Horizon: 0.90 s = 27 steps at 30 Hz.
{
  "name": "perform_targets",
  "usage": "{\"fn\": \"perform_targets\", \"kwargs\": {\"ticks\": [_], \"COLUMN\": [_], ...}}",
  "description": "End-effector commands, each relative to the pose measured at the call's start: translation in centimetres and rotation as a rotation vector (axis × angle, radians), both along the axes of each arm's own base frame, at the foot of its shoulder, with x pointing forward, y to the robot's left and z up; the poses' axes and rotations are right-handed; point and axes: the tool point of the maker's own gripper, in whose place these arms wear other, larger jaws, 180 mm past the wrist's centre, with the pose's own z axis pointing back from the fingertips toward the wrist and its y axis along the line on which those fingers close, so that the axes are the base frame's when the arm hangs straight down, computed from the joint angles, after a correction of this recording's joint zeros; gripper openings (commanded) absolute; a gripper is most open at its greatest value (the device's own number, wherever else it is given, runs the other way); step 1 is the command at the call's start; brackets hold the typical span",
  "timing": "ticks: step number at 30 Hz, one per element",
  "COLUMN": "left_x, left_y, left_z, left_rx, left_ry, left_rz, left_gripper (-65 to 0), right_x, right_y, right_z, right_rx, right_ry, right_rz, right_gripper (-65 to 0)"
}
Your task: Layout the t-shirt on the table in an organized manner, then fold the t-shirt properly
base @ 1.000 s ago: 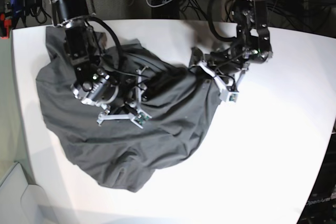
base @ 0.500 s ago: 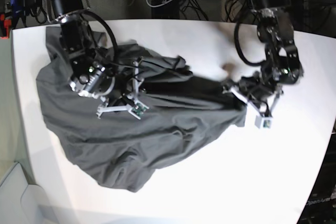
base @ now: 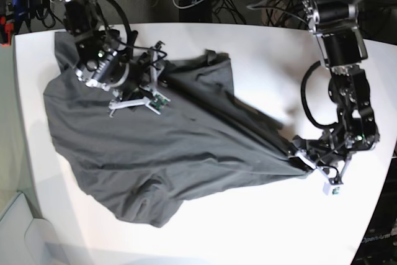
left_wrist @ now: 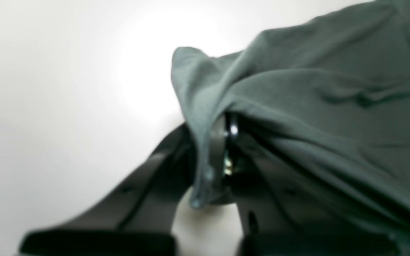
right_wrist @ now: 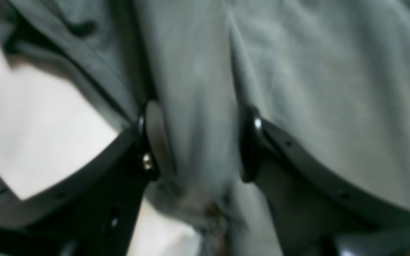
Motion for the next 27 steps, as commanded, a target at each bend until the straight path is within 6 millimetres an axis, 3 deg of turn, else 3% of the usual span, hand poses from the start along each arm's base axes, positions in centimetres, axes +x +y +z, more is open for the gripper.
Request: {"fn": "perform_targets", "kwargs": {"ticks": [1,5,10,14,16,19,27], "left_x": [1.6,1.7,1.2,1.1,1.0,0.9,-0.2], "left_y": [1.0,1.0,1.2,1.6,1.9,2.1,2.3], "left_z": [2.7,2.4,1.5,1.3,1.0,0.8,-0.3], "left_rx": [0.014,0.007,0.007,0.04,0.071,0.097,0.108], "left_ry": [-0.088,-0.099,-0.122,-0.111,-0.101,-0.092,-0.066], "left_rz": [0.018,0.024,0.035,0.036,0.037,0.039,0.039], "left_gripper": [-64.6,-64.6,-64.6,-64.6,-64.6,-64.6,-64.6], "right_x": [0.8,-0.8,-3.5,-4.8,-4.3,-3.3,-1.5], "right_y": [0.4,2.6,7.4,10.7,12.1,13.3,14.6], "right_z": [2.1,4.8,3.8,4.1,5.1,4.9,2.0], "right_rx": [0.014,0.078,0.152,0.2,0.228,0.233,0.249], "right_ry": [-0.068,-0.126,-0.061,-0.047,-0.068,-0.066,-0.02], "right_rz": [0.012,0.045,0.135,0.204,0.221,0.238,0.271], "right_gripper": [-40.7,-40.7,-40.7,-40.7,-40.7,-40.7,-40.2]}}
